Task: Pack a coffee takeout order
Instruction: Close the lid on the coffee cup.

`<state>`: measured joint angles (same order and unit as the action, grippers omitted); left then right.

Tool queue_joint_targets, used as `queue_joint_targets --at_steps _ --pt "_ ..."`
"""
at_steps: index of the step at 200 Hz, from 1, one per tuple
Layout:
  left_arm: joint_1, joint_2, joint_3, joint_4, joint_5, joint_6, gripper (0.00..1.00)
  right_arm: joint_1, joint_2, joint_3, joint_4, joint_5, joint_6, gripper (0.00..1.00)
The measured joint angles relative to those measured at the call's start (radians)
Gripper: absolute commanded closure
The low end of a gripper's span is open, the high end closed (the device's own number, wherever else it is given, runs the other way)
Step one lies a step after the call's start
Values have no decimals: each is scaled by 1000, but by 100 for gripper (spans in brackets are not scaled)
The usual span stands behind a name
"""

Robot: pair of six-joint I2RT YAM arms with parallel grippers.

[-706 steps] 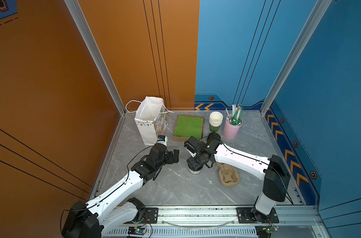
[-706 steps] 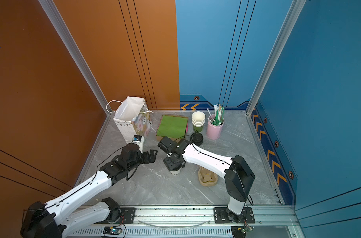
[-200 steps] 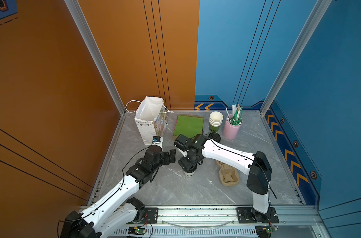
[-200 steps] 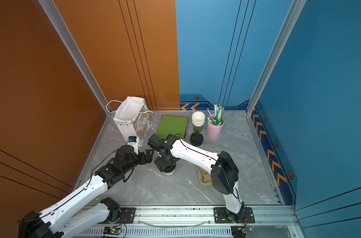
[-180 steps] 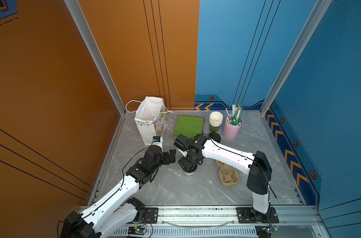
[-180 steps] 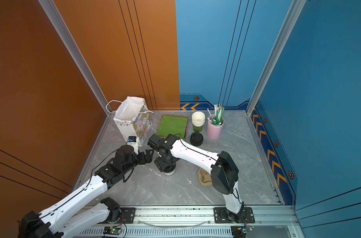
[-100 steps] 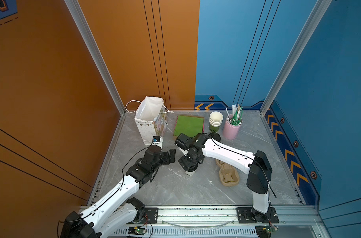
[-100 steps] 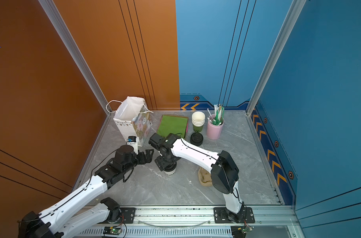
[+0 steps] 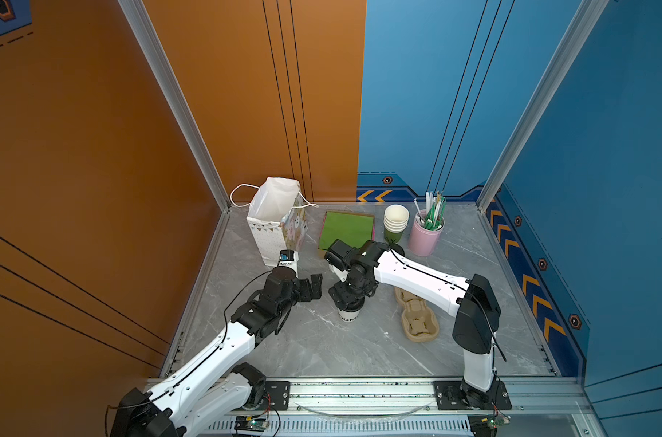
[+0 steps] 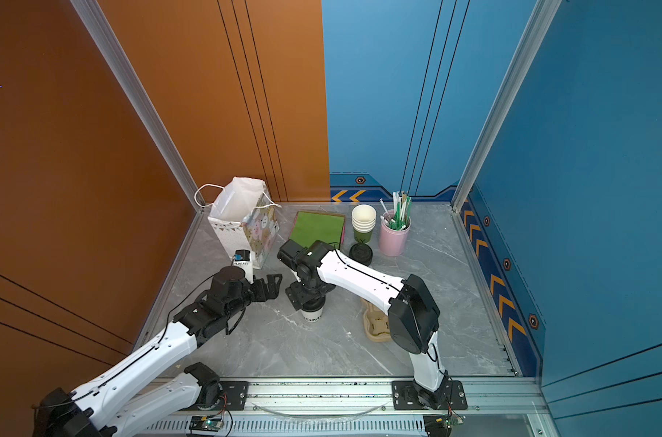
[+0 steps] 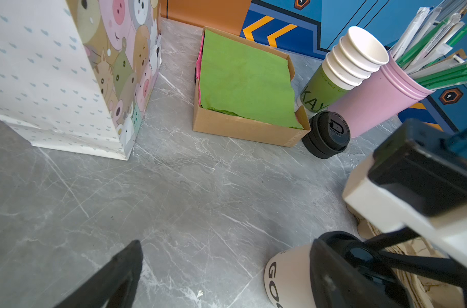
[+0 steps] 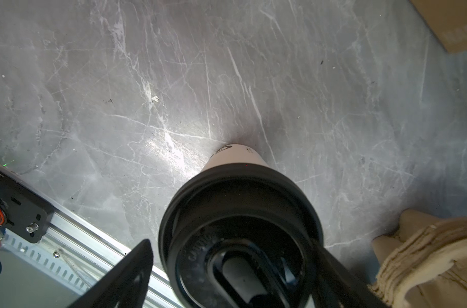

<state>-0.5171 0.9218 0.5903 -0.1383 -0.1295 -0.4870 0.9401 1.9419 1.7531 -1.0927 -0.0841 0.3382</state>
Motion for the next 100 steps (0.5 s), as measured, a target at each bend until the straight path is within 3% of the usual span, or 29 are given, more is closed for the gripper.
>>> queue_joint_targets --at_steps 100 --pt "0 0 0 0 0 0 2 -1 -12 0 15 -35 3 4"
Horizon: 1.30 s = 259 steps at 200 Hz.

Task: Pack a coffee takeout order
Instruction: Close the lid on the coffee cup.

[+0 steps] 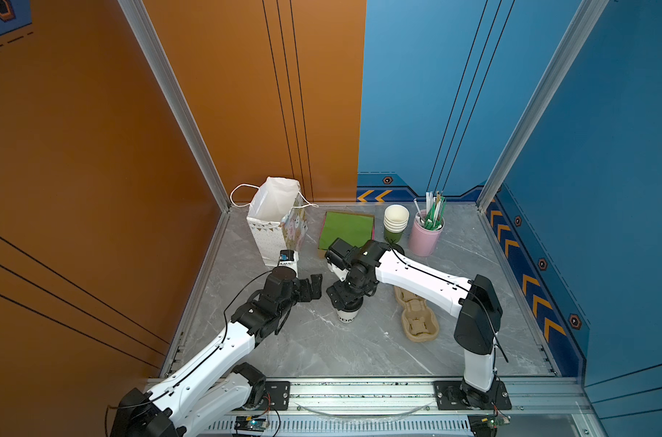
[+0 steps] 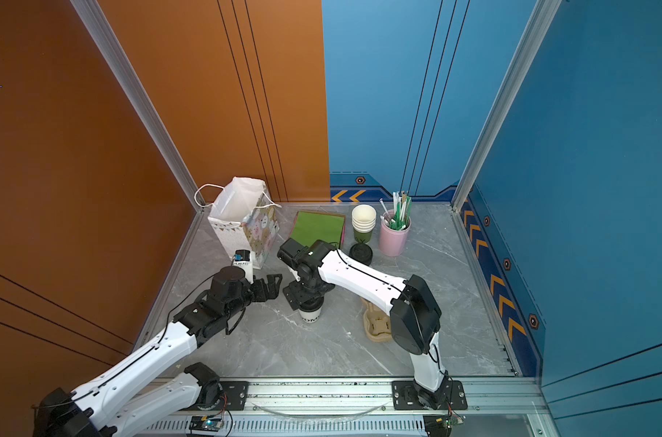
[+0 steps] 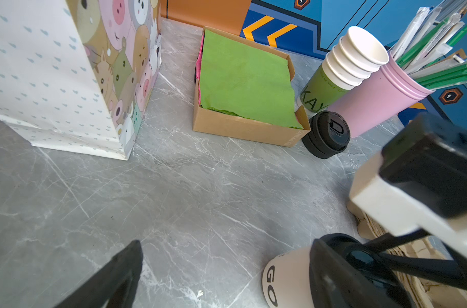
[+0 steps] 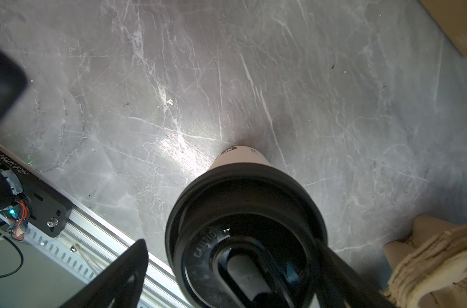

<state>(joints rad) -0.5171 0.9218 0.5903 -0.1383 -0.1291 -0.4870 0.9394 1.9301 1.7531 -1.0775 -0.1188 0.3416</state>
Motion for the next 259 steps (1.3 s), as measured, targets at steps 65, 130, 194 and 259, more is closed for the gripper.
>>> queue_joint_targets --at_steps 65,130,194,259 --pt "0 -2 -1 2 33 0 1 3 -22 2 14 -5 -3 0" --pt "41 -11 -24 53 256 -9 12 3 -25 -15 15 11 -55 0" --pt "100 105 -25 84 525 -45 30 -6 -69 -98 15 13 -172 0" --pt "99 203 -25 117 641 -72 31 -24 -107 -167 56 14 -242 0"
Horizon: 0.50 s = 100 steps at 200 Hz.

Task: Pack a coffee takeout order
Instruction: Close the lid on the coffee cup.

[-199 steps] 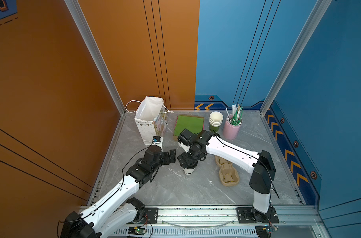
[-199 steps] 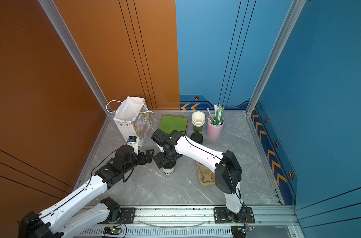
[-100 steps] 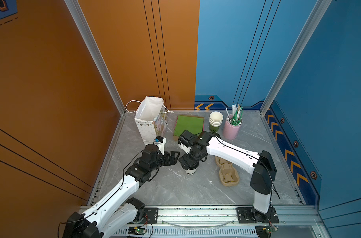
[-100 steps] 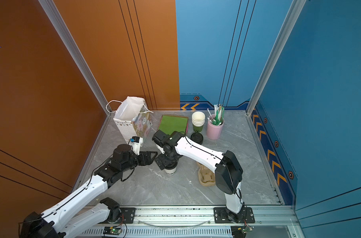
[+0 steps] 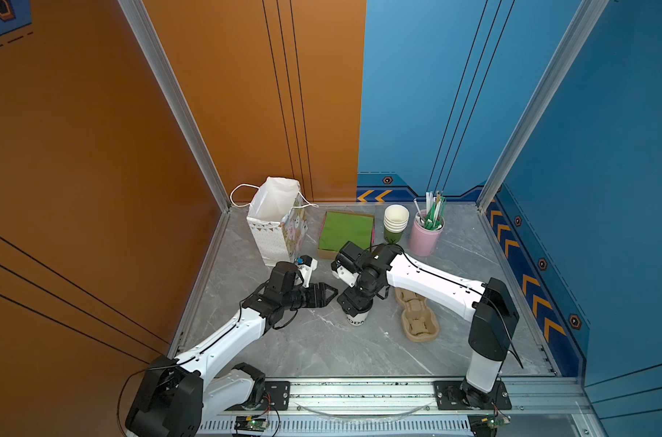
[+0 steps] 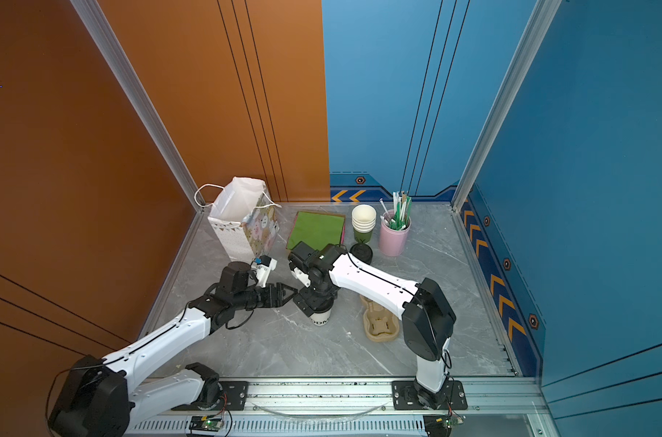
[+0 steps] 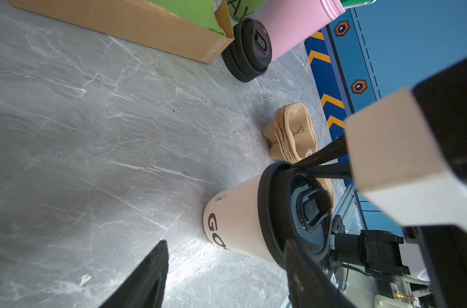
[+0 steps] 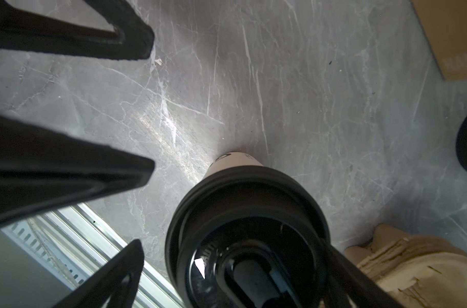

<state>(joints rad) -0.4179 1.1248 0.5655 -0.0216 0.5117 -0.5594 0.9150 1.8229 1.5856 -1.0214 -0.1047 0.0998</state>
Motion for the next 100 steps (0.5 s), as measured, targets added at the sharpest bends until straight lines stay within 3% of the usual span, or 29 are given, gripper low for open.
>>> queue_joint_targets --at_steps 100 --pt "-43 64 0 86 58 -41 32 1 -28 -39 64 0 0 0"
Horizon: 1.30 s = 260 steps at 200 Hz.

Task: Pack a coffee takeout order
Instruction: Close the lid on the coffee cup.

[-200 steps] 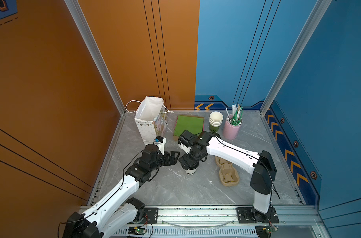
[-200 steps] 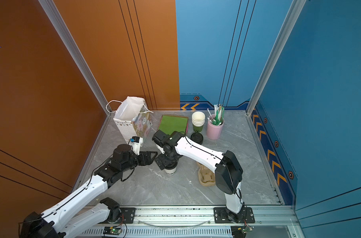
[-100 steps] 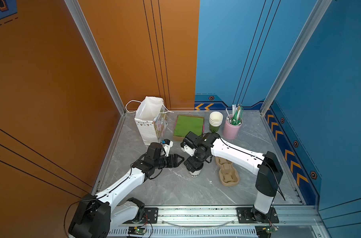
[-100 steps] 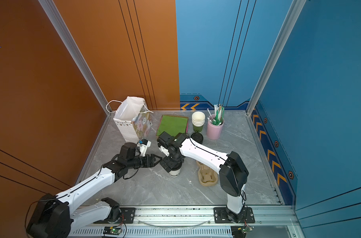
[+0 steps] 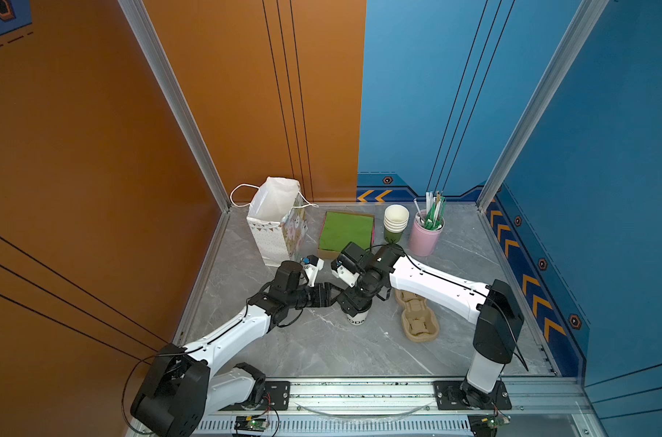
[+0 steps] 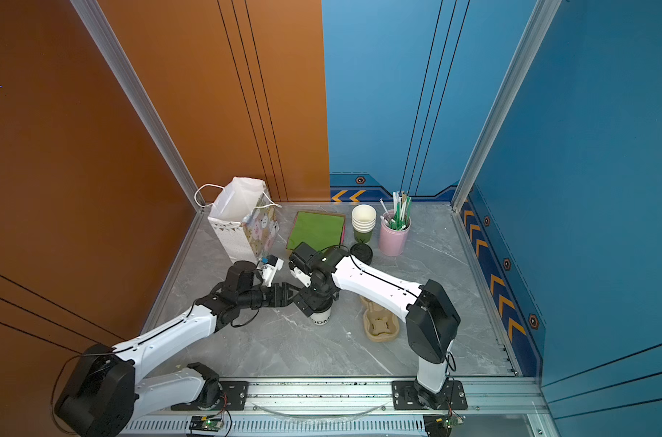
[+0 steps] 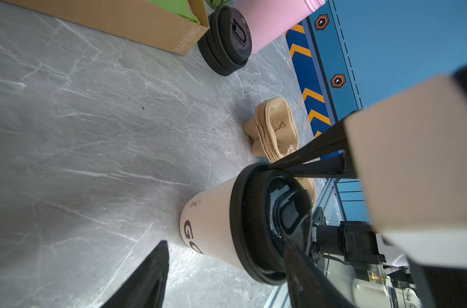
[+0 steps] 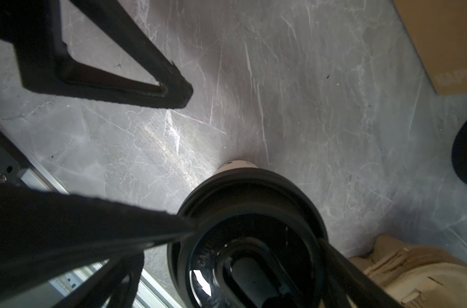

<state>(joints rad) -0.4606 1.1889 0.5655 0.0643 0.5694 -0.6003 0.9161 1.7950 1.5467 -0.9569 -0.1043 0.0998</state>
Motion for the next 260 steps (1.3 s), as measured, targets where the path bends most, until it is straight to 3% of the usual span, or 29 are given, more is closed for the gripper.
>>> queue_joint_targets --at_steps 189,260 --pt "-57 120 63 1 6 -11 30 -17 -80 -106 95 -11 1 0" --pt "-57 98 65 0 -32 -19 30 -29 -116 -106 116 -32 4 0"
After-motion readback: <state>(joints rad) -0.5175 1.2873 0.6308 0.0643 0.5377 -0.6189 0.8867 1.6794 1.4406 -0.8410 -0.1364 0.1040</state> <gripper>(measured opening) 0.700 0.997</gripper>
